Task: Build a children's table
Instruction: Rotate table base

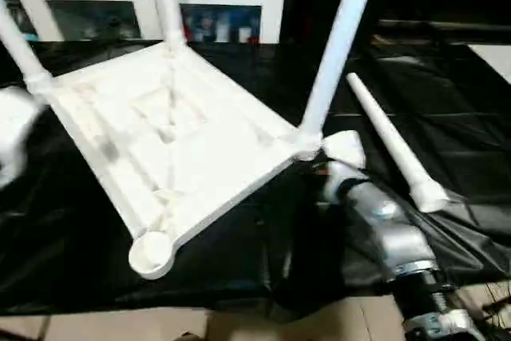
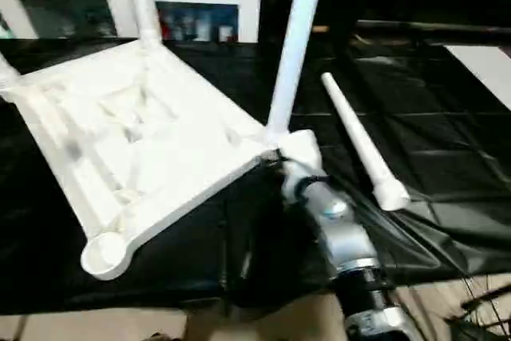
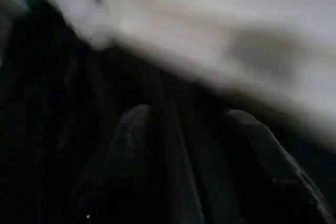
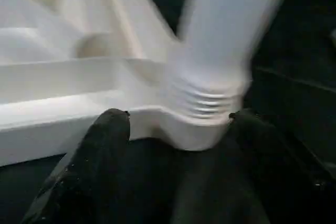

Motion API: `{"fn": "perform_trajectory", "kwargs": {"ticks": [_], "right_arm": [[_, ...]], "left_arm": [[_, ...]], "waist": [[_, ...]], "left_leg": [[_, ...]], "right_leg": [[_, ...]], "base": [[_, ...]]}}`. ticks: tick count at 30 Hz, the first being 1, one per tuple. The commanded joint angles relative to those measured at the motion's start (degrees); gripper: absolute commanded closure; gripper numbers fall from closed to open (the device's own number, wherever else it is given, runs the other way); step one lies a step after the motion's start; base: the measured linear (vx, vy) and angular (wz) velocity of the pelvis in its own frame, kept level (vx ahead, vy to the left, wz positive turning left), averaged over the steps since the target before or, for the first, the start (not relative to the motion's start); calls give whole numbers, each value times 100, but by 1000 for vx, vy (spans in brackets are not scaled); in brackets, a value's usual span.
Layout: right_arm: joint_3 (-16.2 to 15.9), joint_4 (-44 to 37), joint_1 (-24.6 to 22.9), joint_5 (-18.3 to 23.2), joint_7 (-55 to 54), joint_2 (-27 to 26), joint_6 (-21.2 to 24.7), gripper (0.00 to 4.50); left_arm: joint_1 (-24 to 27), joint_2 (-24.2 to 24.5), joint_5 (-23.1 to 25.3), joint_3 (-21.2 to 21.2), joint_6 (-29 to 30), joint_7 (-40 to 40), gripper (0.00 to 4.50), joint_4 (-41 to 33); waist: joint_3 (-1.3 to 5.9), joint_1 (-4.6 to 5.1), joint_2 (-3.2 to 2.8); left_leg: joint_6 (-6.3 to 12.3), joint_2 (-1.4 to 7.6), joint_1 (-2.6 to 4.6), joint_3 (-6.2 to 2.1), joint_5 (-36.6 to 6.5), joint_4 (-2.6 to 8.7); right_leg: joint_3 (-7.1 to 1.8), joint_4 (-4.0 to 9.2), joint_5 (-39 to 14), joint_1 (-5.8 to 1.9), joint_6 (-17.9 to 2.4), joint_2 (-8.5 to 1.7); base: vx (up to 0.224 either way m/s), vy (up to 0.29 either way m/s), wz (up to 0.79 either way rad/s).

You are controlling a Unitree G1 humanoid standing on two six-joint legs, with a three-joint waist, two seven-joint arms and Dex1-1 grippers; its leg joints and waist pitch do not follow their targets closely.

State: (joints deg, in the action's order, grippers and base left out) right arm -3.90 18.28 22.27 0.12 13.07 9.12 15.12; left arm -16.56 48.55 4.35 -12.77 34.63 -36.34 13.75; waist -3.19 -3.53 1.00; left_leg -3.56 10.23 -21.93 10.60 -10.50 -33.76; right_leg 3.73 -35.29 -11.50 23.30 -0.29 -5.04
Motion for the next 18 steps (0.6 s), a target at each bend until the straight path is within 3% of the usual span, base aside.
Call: {"fn": "perform_trajectory", "kwargs": {"ticks": [1,4,10,18], "right_arm": [[97,16,33,-97,-179,32,117,106],[77,22,9,-114,-186,88,180,106],[-56,-17,-53,-196,-154,56,335,106],[-311,176,-65,-266,2,13,557,106]], "left_arm": [[204,15,181,470,175,-300,172,-105],[513,173,239,899,273,-630,141,-219],[643,41,-170,1143,685,-973,98,-911],[454,-486,-614,1489,866,-1316,50,-1754]], "waist": [[369,-6,-119],[368,-15,-146],[335,-2,-134],[359,-8,-122]], "left_leg": [[68,256,168,-83,-677,412],[30,254,155,-98,-832,421],[-97,263,170,-107,-1280,457],[-69,247,173,-102,-1096,422]], "right_leg": [[-291,284,42,-251,-1302,-285],[-289,285,-44,-260,-1283,-286],[-294,326,-481,-258,-1300,-295],[-296,311,-293,-283,-1319,-292]], "base": [[0,0,0],[0,0,0],[0,0,0],[0,0,0]]}}
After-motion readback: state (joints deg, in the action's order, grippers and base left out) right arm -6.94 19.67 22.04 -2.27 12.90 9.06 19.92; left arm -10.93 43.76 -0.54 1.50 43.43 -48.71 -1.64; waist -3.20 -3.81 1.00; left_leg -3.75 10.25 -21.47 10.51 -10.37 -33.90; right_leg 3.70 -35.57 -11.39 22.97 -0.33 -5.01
